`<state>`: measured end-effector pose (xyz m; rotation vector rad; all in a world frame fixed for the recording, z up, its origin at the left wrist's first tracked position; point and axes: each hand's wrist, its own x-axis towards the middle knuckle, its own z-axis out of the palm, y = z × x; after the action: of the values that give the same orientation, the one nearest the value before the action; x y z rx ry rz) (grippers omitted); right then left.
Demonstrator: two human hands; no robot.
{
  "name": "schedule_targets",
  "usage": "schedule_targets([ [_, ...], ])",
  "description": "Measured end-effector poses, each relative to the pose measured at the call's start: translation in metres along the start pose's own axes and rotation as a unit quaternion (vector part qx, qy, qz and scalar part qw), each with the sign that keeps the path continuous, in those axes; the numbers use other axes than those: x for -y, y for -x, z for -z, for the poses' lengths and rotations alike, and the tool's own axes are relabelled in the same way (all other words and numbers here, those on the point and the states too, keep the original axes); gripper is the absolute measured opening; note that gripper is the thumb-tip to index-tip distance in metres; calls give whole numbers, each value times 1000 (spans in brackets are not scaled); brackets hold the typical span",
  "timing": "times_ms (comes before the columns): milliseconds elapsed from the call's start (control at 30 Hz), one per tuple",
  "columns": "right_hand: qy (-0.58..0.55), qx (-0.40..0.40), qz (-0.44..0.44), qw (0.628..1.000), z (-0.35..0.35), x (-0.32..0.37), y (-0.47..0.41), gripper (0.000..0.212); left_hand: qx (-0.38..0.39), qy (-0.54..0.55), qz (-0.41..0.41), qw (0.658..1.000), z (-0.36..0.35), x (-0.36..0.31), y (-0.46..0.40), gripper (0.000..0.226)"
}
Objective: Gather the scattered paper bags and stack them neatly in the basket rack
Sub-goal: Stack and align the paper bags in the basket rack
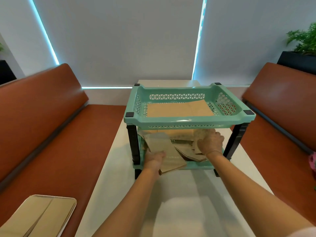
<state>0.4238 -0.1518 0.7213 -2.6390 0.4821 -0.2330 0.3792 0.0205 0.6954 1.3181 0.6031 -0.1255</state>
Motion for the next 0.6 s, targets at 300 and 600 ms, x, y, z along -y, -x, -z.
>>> schedule_targets([
  [300, 6, 42, -35, 998, -9, -13, -48, 36, 14, 17, 3, 1000, 1, 16, -12, 38],
  [600, -101, -4, -42, 994, -8, 0, -41, 35, 16, 7, 25, 1000, 6, 19, -19, 46],
])
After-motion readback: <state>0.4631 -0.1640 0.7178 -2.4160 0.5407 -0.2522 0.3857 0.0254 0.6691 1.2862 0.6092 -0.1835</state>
